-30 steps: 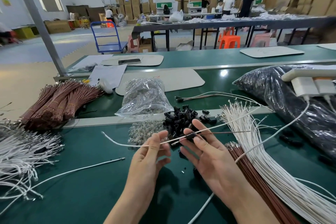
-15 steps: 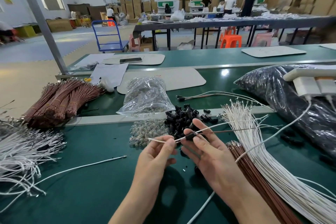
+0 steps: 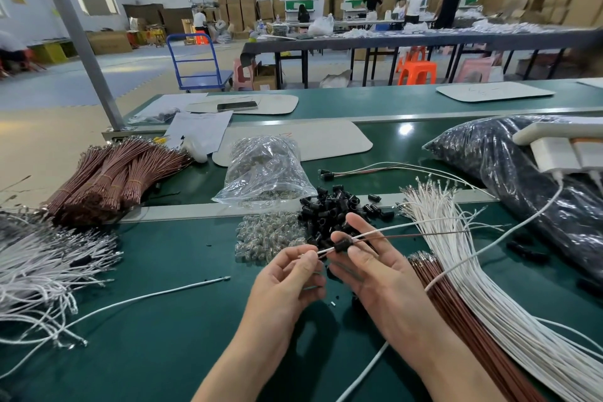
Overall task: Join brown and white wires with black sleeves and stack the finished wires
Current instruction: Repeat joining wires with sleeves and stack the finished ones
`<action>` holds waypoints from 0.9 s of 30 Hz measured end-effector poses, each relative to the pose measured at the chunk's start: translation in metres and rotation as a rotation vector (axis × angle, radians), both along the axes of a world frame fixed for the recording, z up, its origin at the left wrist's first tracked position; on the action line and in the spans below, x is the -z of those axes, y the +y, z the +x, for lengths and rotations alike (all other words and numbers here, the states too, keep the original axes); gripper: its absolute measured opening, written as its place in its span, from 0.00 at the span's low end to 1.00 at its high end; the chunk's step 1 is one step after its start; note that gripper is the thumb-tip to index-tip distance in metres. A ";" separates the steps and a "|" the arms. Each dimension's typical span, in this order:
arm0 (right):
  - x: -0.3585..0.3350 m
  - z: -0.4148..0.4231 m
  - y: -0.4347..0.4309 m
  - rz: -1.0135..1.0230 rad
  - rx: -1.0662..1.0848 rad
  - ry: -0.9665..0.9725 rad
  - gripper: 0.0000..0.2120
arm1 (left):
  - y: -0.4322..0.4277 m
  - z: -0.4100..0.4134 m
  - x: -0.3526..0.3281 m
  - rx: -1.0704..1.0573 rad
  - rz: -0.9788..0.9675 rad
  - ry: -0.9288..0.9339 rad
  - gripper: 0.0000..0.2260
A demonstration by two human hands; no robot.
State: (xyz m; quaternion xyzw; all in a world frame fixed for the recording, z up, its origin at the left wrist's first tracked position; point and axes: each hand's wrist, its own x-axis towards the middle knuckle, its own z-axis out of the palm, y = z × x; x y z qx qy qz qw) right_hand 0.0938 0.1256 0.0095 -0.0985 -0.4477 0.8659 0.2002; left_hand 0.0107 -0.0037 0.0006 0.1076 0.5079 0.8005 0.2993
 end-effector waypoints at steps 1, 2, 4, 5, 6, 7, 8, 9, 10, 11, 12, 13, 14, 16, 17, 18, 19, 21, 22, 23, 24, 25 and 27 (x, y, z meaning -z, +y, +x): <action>0.000 0.000 0.000 0.014 0.000 0.000 0.20 | 0.000 0.000 0.001 0.000 -0.014 -0.001 0.08; 0.000 0.001 0.001 0.019 0.000 0.003 0.20 | 0.001 0.000 0.001 -0.011 -0.033 0.007 0.07; 0.000 0.001 0.001 -0.001 0.001 0.013 0.20 | 0.001 0.000 0.003 -0.052 -0.079 0.068 0.04; 0.000 0.000 0.000 -0.017 0.002 0.015 0.20 | 0.001 0.000 0.005 -0.075 -0.106 0.124 0.03; 0.001 -0.001 -0.001 -0.031 0.006 0.013 0.19 | 0.001 0.000 0.006 -0.095 -0.131 0.189 0.03; 0.001 -0.002 -0.003 -0.038 0.015 0.005 0.19 | 0.000 0.000 0.007 -0.112 -0.148 0.253 0.03; 0.002 -0.003 -0.004 -0.037 0.026 -0.011 0.19 | 0.000 0.001 0.007 -0.126 -0.160 0.308 0.03; 0.003 -0.005 -0.006 -0.029 0.038 -0.035 0.19 | 0.000 0.002 0.007 -0.131 -0.170 0.354 0.03; 0.004 -0.006 -0.007 -0.017 0.047 -0.060 0.20 | 0.001 0.004 0.006 -0.127 -0.182 0.393 0.03; 0.005 -0.008 -0.008 -0.005 0.055 -0.080 0.21 | 0.002 0.005 0.006 -0.114 -0.197 0.429 0.04; 0.006 -0.008 -0.009 0.003 0.066 -0.093 0.21 | 0.003 0.007 0.005 -0.099 -0.213 0.460 0.04; 0.006 -0.008 -0.008 0.008 0.079 -0.099 0.22 | 0.004 0.009 0.006 -0.087 -0.225 0.483 0.04; 0.005 -0.008 -0.007 0.009 0.092 -0.100 0.21 | 0.004 0.009 0.005 -0.079 -0.229 0.494 0.05; 0.003 -0.006 -0.004 0.011 0.114 -0.096 0.20 | 0.005 0.009 0.004 -0.071 -0.210 0.481 0.07; 0.002 -0.005 -0.002 0.015 0.123 -0.097 0.20 | 0.005 0.008 0.004 -0.070 -0.190 0.461 0.08; 0.000 -0.004 -0.002 0.017 0.130 -0.099 0.20 | 0.004 0.008 0.003 -0.067 -0.168 0.441 0.08; -0.001 -0.004 -0.001 0.021 0.135 -0.103 0.20 | 0.004 0.007 0.003 -0.063 -0.152 0.430 0.08; -0.003 -0.002 0.000 0.036 0.134 -0.114 0.21 | 0.004 0.007 0.003 -0.054 -0.138 0.421 0.07; -0.003 -0.001 0.000 0.044 0.130 -0.119 0.21 | 0.004 0.007 0.004 -0.055 -0.132 0.414 0.06; -0.003 0.000 0.000 0.057 0.121 -0.124 0.21 | 0.004 0.006 0.004 -0.062 -0.124 0.404 0.06; -0.004 0.001 -0.001 0.076 0.110 -0.132 0.21 | 0.004 0.006 0.004 -0.072 -0.113 0.391 0.06; -0.004 0.002 -0.002 0.099 0.097 -0.142 0.21 | 0.004 0.006 0.005 -0.083 -0.104 0.382 0.07; -0.004 0.002 -0.003 0.129 0.084 -0.152 0.22 | 0.004 0.005 0.005 -0.092 -0.094 0.376 0.09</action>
